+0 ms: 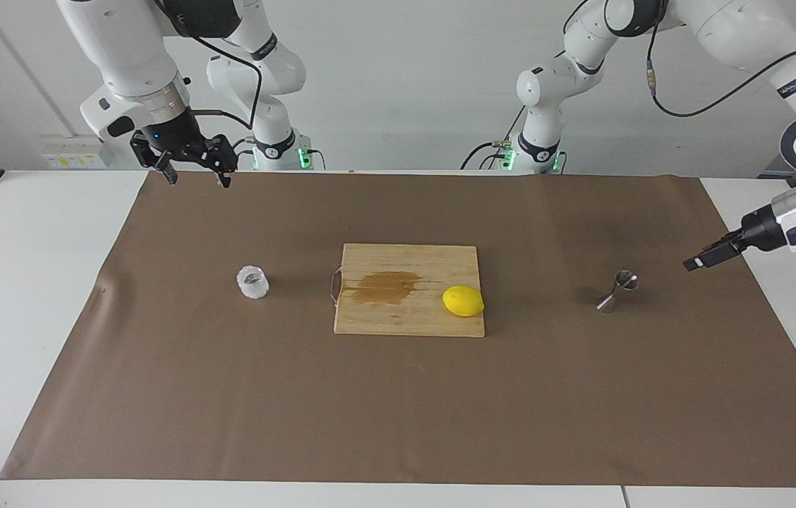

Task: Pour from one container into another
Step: 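Open the left gripper and move it toward the metal jigger, then advance the left gripper around the metal jigger and close it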

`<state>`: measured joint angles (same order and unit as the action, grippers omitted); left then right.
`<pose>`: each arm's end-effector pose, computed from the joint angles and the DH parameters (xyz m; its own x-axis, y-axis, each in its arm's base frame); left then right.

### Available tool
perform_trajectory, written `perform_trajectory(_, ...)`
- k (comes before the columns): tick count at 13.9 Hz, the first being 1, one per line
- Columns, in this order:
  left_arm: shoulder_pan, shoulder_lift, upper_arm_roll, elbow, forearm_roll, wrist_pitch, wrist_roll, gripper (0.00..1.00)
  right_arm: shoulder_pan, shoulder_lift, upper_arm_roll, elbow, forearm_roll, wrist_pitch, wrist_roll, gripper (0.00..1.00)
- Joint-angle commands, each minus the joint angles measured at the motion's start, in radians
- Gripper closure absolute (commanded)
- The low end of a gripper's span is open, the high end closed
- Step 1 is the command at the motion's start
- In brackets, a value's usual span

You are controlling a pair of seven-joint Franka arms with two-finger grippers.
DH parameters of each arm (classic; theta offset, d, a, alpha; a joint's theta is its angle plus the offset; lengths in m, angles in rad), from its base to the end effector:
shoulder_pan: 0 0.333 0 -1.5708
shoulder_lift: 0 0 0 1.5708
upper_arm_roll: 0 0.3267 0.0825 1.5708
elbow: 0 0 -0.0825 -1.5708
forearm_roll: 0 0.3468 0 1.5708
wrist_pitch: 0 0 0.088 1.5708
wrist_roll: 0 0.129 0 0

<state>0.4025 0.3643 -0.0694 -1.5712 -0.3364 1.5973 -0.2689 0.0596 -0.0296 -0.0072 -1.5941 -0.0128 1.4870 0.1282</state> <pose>0.5694 0.1579 0.4195 0.7459 0.5260 -0.4087 0.6422 -0.7308 0.2314 0.4962 0.0242 0.6113 0.9942 -0.0769 -0.0752 -0.0754 -0.9969 0.0224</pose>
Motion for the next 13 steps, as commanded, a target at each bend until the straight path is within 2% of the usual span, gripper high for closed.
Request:
perform_trajectory(1, 0.025, 0.042, -0.01, -0.001, -0.073, -0.017, -0.145, 0.0, -0.017, -0.003, 0.004, -0.003, 0.033, -0.005, -0.027, 0.0)
perform_trajectory(7, 0.097, 0.104, -0.009, -0.059, -0.288, -0.036, -0.285, 0.0, -0.015, -0.003, 0.004, -0.003, 0.033, -0.005, -0.027, 0.0)
perform_trajectory(13, 0.139, 0.111, -0.009, -0.185, -0.47, -0.028, -0.312, 0.0, -0.017, -0.003, 0.004, -0.003, 0.033, -0.005, -0.027, 0.0)
